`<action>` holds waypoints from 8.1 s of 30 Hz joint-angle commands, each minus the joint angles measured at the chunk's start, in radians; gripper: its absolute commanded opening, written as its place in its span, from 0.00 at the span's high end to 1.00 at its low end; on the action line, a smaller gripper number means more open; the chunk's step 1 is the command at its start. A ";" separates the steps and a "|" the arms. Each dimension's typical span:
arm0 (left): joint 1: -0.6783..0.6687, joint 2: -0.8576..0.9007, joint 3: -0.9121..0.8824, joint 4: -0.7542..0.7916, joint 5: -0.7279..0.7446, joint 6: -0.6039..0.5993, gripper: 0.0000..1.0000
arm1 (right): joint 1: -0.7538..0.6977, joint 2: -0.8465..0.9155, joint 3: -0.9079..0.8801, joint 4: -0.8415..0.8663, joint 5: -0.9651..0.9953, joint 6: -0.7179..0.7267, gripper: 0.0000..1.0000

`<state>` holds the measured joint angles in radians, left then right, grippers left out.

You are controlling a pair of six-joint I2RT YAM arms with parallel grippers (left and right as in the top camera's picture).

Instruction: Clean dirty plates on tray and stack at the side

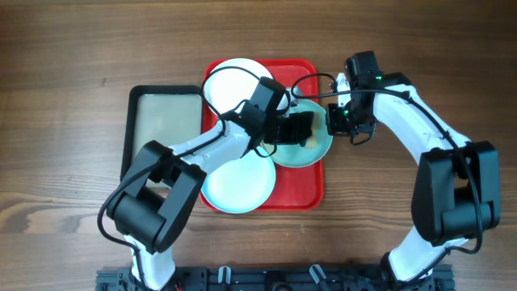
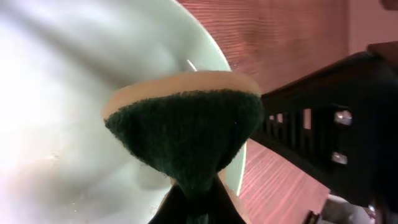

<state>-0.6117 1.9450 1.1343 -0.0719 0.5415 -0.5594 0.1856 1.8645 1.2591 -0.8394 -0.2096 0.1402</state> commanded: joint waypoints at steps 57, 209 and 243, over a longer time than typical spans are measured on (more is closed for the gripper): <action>0.612 -0.353 0.070 -0.736 -0.453 0.349 0.96 | 0.008 0.017 -0.005 -0.001 -0.024 -0.032 0.92; 0.865 -0.627 -0.088 -0.417 -0.539 0.162 0.00 | -0.205 0.054 0.081 0.547 -0.612 0.345 0.96; 0.865 -0.627 -0.088 -0.417 -0.539 0.162 0.00 | -0.273 -0.027 0.220 -0.024 -0.307 -0.127 0.57</action>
<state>0.2497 1.3170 1.0355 -0.4923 0.0120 -0.3847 -0.1459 1.9068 1.3994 -0.7998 -0.3317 0.1062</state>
